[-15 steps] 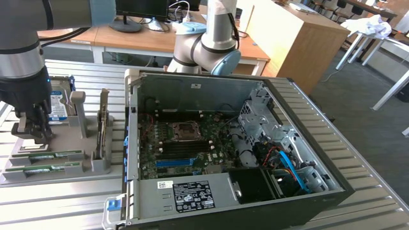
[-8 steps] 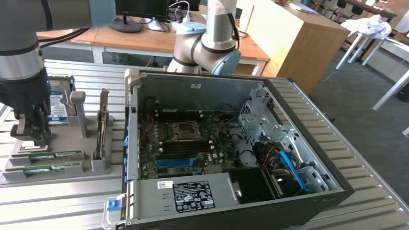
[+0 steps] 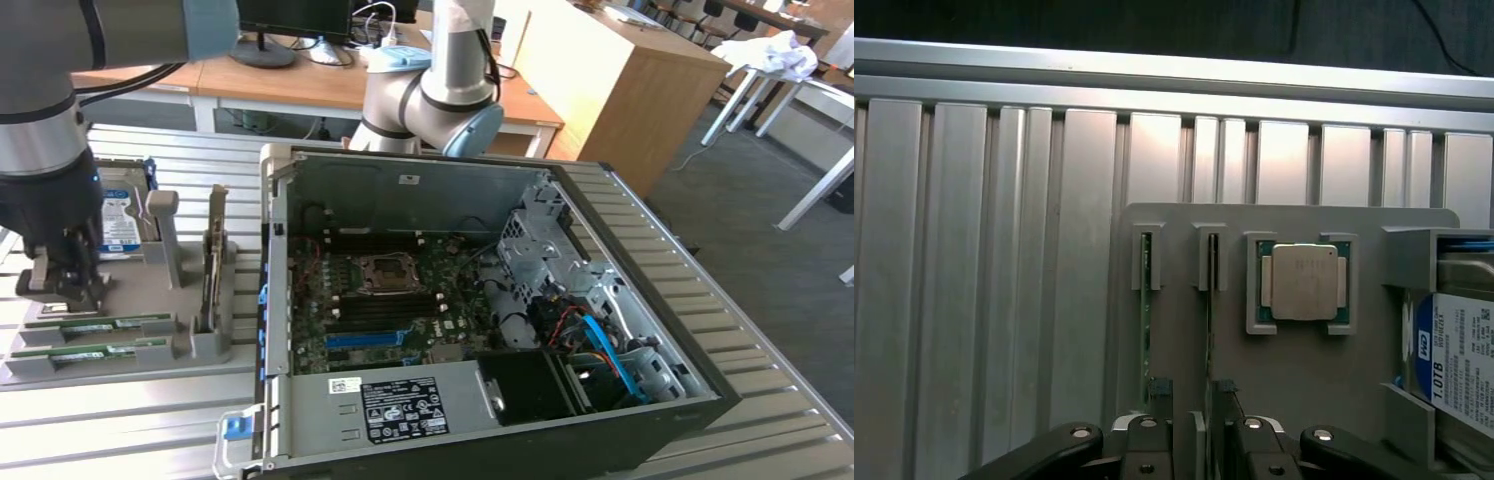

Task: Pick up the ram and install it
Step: 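Pick up the ram and move it above insertion slot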

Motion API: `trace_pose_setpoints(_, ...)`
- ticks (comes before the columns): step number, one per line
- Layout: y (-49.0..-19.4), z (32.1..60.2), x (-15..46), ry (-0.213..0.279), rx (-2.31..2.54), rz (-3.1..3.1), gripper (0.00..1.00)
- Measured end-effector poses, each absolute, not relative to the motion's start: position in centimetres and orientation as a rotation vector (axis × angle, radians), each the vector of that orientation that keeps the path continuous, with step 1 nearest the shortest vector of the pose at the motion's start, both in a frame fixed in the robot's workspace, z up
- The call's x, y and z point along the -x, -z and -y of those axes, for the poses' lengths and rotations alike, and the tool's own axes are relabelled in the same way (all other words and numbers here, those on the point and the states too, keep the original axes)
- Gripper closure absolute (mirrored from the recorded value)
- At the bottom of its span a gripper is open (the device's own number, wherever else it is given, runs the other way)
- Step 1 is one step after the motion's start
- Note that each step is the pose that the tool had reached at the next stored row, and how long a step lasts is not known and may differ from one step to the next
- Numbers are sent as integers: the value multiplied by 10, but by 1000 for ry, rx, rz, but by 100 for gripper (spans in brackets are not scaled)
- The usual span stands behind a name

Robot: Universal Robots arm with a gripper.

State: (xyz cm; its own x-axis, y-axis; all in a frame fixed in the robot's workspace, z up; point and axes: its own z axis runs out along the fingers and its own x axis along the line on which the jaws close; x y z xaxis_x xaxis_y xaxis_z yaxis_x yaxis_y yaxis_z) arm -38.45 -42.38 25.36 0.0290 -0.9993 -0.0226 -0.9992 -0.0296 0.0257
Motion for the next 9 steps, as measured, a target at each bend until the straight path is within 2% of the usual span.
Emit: trace_pose_setpoints(9, -254, 436, 384, 54, -2251, 2186, 70)
